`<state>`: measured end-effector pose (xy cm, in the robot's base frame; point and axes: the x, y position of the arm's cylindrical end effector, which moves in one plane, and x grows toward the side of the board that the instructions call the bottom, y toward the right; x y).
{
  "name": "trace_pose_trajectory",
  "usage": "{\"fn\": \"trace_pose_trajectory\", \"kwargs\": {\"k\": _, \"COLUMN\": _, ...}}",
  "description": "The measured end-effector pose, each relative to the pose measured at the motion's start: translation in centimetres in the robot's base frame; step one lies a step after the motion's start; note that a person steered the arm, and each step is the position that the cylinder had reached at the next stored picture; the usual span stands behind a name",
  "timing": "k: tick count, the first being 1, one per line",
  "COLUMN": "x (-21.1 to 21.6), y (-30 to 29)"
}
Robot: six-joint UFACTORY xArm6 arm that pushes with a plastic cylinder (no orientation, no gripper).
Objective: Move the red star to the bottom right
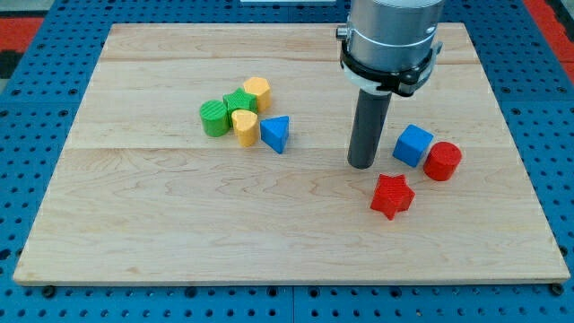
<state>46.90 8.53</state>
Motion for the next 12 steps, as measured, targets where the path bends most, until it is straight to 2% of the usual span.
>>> {"fn": "trace_pose_trajectory", "kwargs": {"k": 2, "x": 0.0, "y": -0.9}}
{"fn": "trace_pose_trajectory", "kwargs": {"k": 4, "x": 5.8, "y": -0.5}}
{"fn": "trace_pose_trajectory", "kwargs": {"k": 8, "x": 5.9, "y": 9.9}}
{"fn": "trace_pose_trajectory", "kwargs": {"k": 12, "x": 5.1, "y": 12.5}}
